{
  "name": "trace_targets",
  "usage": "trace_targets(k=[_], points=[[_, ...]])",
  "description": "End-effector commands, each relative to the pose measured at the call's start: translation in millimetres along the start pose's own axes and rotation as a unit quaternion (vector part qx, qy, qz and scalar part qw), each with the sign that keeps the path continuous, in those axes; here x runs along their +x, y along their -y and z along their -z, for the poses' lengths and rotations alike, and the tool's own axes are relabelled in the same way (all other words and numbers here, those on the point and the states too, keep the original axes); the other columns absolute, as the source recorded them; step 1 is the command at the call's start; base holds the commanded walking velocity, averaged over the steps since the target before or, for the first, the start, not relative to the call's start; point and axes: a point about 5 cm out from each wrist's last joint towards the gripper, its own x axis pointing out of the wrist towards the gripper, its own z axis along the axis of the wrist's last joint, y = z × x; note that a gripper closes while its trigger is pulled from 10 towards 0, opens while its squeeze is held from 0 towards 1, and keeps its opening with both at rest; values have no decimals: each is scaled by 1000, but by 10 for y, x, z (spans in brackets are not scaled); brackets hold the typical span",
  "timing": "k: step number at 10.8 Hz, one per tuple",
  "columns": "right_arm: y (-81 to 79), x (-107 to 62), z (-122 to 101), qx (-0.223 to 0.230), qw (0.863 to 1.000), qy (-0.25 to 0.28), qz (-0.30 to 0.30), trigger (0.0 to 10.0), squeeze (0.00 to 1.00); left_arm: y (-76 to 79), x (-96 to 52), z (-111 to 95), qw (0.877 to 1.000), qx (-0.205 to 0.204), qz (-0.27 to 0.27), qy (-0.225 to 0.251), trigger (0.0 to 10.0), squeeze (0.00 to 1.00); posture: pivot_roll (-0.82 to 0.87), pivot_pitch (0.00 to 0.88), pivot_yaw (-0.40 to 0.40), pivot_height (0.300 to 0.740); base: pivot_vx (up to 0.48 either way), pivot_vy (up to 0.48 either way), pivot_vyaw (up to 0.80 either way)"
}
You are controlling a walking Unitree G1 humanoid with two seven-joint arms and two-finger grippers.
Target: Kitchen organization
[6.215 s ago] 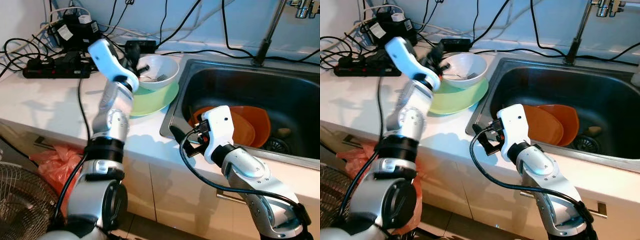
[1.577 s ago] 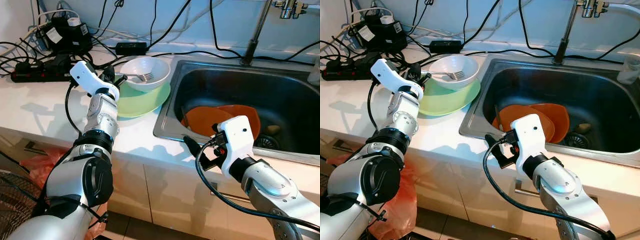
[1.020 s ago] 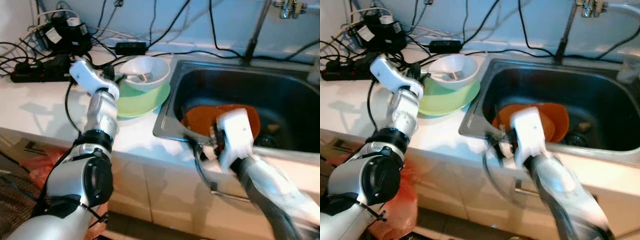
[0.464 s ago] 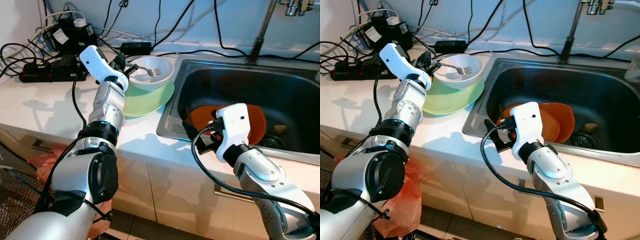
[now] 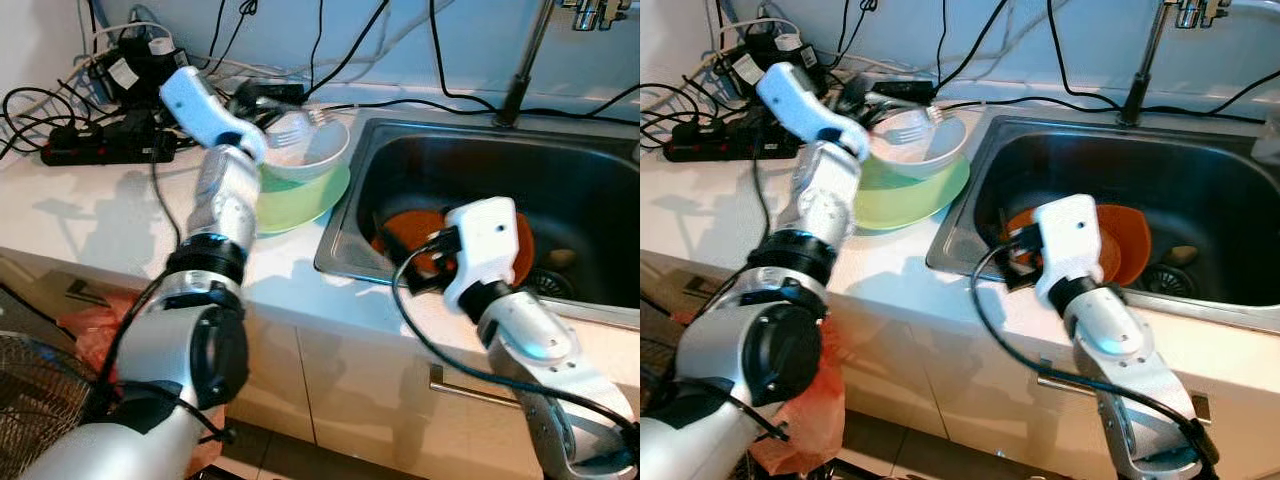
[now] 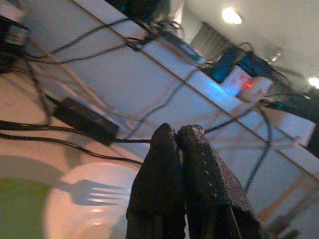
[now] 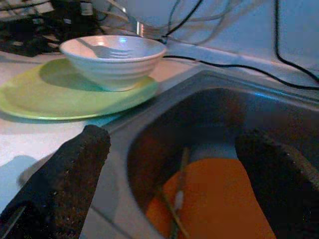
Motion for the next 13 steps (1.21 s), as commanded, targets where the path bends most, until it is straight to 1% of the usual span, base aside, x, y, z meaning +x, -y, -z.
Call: trace_targets(k=[1, 2, 4, 5, 6, 7, 9, 10, 11, 12, 13], points=[[55, 21, -6, -2, 1000, 4, 21, 10000, 0, 191, 49, -86, 999, -3, 33, 11, 0, 0, -263, 0, 131, 740, 0, 0, 0], [64, 26, -3, -2, 1000, 3, 25, 10000, 0, 222, 48, -63, 999, -5, 38, 6, 0, 0, -266, 0, 136, 740, 0, 0, 0], [69, 30, 4, 1, 999, 4, 35, 10000, 0, 318, 46, 5, 998, -10, 54, -8, 0, 0, -270, 0, 149, 740, 0, 0, -719], [66, 35, 9, 2, 999, 4, 37, 10000, 0, 325, 40, 32, 998, -7, 55, -15, 0, 0, -271, 0, 150, 740, 0, 0, -788], [60, 32, 17, 4, 999, 3, 37, 10000, 0, 319, 8, 93, 998, -2, 59, -23, 1804, 0, -268, 0, 149, 740, 0, 0, -719], [57, 39, 19, 5, 999, 4, 36, 10000, 0, 299, -18, 137, 998, 4, 58, -30, 2000, 0, -262, 0, 146, 740, 0, 0, -413], [47, 57, 10, 5, 1000, 7, 30, 10000, 0, 231, -79, 225, 998, 18, 52, -42, 1804, 0, -250, 0, 134, 740, 0, 0, 0], [38, 75, 2, 3, 1000, 9, 26, 10000, 0, 205, -105, 258, 997, 22, 50, -45, 1412, 0, -246, 0, 130, 740, 0, 0, 0], [16, 94, -8, 2, 1000, 12, 19, 10000, 0, 167, -120, 271, 998, 25, 44, -48, 0, 0, -241, 0, 126, 740, 0, 0, 0], [5, 99, -7, 2, 1000, 12, 16, 10000, 0, 150, -124, 269, 998, 26, 42, -48, 0, 0, -239, 0, 124, 740, 0, 0, 0], [-2, 106, -5, 2, 1000, 11, 13, 10000, 0, 129, -126, 261, 998, 27, 39, -48, 0, 0, -235, 0, 121, 740, 0, -281, 0]])
